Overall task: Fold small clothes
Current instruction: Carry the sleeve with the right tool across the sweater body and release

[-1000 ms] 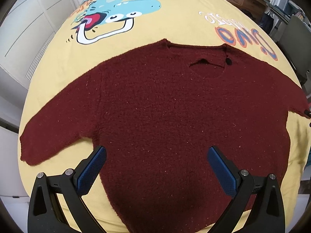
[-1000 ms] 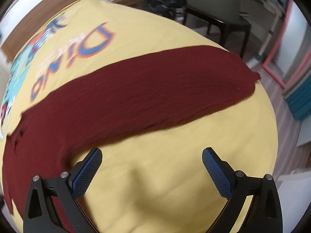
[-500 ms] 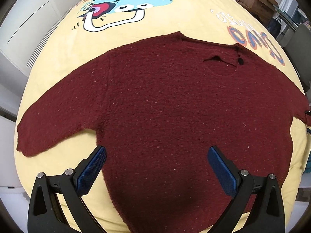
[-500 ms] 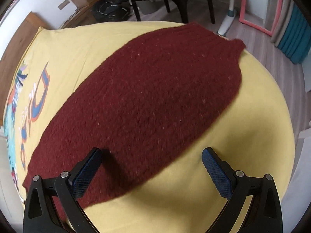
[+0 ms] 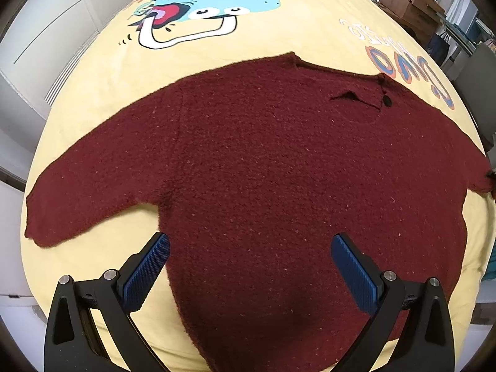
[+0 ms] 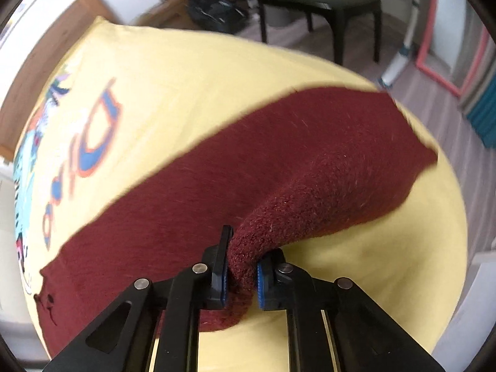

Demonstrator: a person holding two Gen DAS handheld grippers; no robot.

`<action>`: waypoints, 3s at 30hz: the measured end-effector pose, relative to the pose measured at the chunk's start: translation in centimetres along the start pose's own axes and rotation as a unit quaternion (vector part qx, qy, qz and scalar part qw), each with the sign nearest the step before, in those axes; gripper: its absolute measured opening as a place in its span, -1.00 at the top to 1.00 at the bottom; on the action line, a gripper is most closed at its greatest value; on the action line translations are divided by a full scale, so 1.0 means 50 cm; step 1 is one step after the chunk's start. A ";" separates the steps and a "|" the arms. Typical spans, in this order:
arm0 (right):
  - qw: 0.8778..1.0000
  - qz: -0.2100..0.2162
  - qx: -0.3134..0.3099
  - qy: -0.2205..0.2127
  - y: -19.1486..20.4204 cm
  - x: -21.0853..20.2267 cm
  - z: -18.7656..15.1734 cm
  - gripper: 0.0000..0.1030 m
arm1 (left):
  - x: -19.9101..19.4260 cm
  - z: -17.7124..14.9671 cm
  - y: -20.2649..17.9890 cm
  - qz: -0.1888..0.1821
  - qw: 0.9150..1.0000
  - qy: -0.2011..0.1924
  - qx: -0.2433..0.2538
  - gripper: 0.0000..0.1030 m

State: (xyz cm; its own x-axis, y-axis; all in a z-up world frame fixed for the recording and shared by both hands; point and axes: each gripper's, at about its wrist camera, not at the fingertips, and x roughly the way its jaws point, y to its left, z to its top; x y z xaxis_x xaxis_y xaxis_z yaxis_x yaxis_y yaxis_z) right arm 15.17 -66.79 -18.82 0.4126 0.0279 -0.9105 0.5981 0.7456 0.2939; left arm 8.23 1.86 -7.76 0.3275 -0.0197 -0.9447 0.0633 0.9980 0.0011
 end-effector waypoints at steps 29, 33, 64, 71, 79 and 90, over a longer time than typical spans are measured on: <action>0.925 0.148 -0.350 -0.006 0.743 -0.173 -0.361 0.77 | -0.007 0.032 0.064 -0.010 1.000 -0.022 -0.008 -0.98; 0.923 0.121 -0.362 0.043 0.740 -0.097 -0.449 0.77 | 0.005 0.022 0.061 -0.003 1.000 -0.019 -0.002 -0.98; 0.916 0.020 -0.374 0.142 0.519 -0.001 -0.542 -0.64 | -0.002 0.018 -0.060 -0.007 0.997 -0.013 0.076 -0.98; 0.945 -0.003 -0.302 0.128 0.390 -0.006 -0.471 -0.64 | 0.017 0.040 -0.233 -0.057 0.982 -0.019 0.181 -0.98; 0.955 0.007 -0.262 0.137 0.308 -0.003 -0.459 -0.64 | 0.056 0.045 -0.442 -0.058 0.941 -0.018 0.332 -0.98; 0.957 0.010 -0.253 0.142 0.240 0.013 -0.437 -0.64 | 0.189 0.057 -0.555 0.009 0.909 0.026 0.416 -0.88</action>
State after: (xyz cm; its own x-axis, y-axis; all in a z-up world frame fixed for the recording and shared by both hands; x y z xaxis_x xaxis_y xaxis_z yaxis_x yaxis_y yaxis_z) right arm 7.61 -43.29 -22.25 0.1736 0.1716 -0.9698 0.1531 0.9680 0.1987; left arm 12.24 -26.20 -15.79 0.2919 0.0217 -0.9562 0.7559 0.6073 0.2445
